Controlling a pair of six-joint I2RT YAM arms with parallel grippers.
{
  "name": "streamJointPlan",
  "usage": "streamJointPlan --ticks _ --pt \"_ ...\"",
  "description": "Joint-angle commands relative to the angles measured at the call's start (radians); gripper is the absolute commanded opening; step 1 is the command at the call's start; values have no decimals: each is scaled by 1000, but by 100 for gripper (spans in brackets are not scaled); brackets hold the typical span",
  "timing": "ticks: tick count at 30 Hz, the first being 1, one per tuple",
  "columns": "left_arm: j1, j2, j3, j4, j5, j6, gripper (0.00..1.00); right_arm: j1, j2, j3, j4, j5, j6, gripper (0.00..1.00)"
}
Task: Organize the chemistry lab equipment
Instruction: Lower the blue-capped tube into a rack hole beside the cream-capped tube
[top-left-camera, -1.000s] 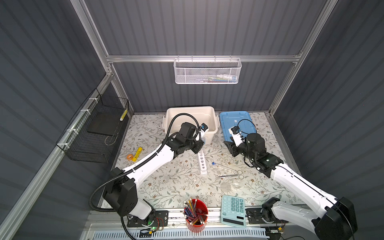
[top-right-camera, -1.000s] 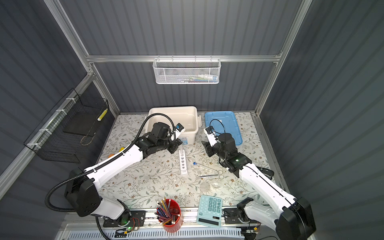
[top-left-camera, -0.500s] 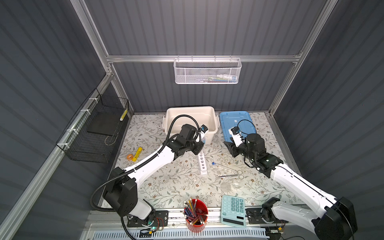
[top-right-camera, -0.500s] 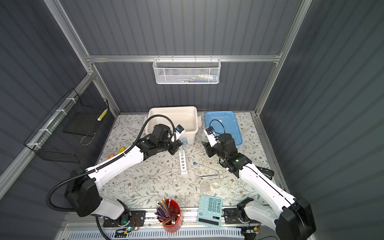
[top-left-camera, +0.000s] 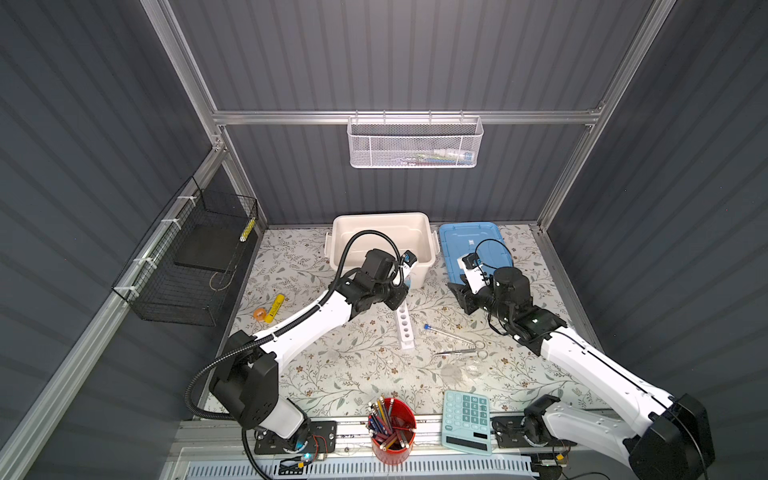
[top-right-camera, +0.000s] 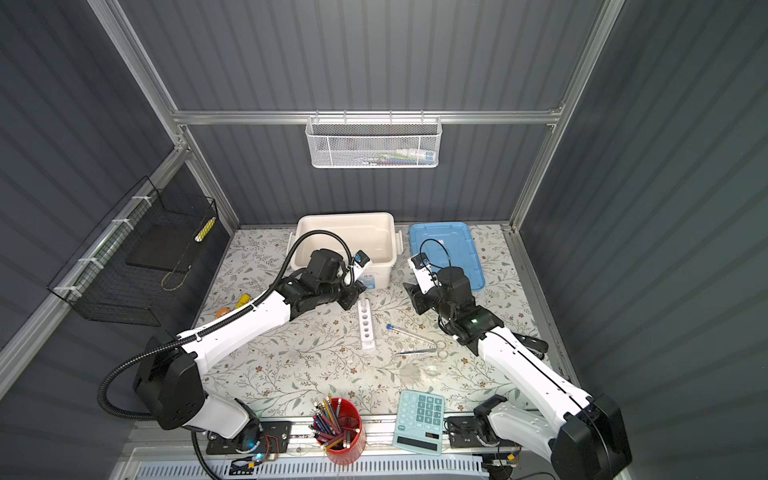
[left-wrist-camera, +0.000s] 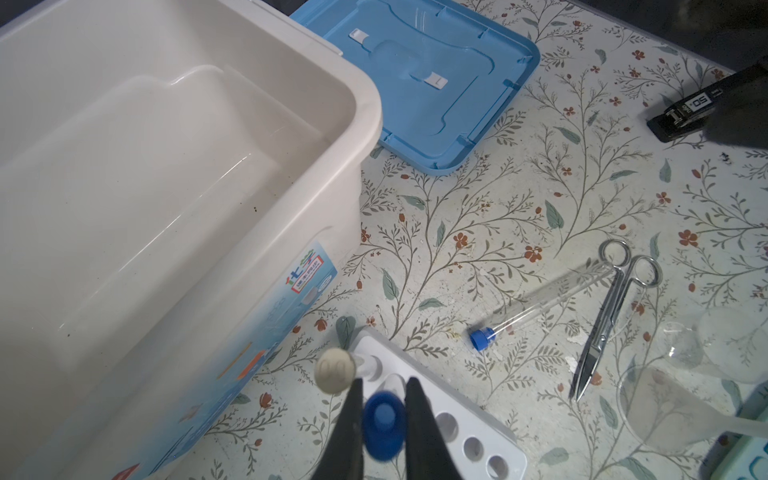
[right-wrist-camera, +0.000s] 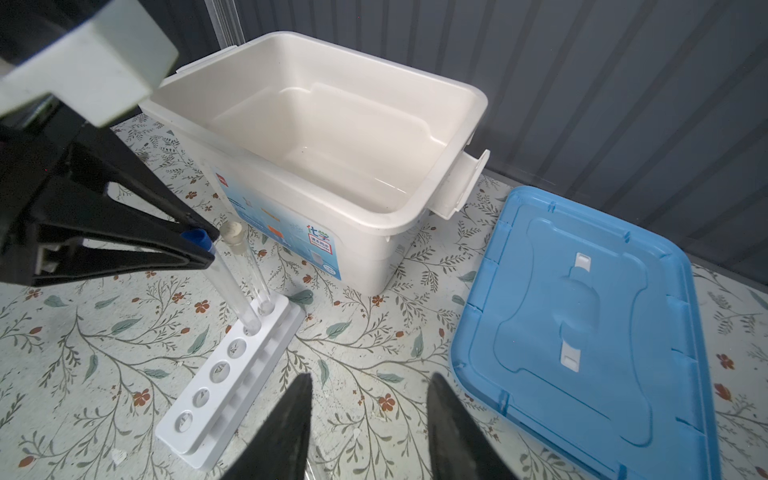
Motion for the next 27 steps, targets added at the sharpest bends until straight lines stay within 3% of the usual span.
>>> streamJointPlan --ticks 1,11,20,27 --pt "-7 14 -2 -2 -8 -5 0 -5 4 -12 16 -12 6 46" --pt "-10 19 -7 1 -18 0 0 -11 10 -12 20 -23 6 46" --pt "-10 11 -6 -7 -21 9 11 -11 14 -9 24 -31 8 46" --pt "-12 11 -11 -3 -21 8 14 -13 9 -12 22 -29 8 46"
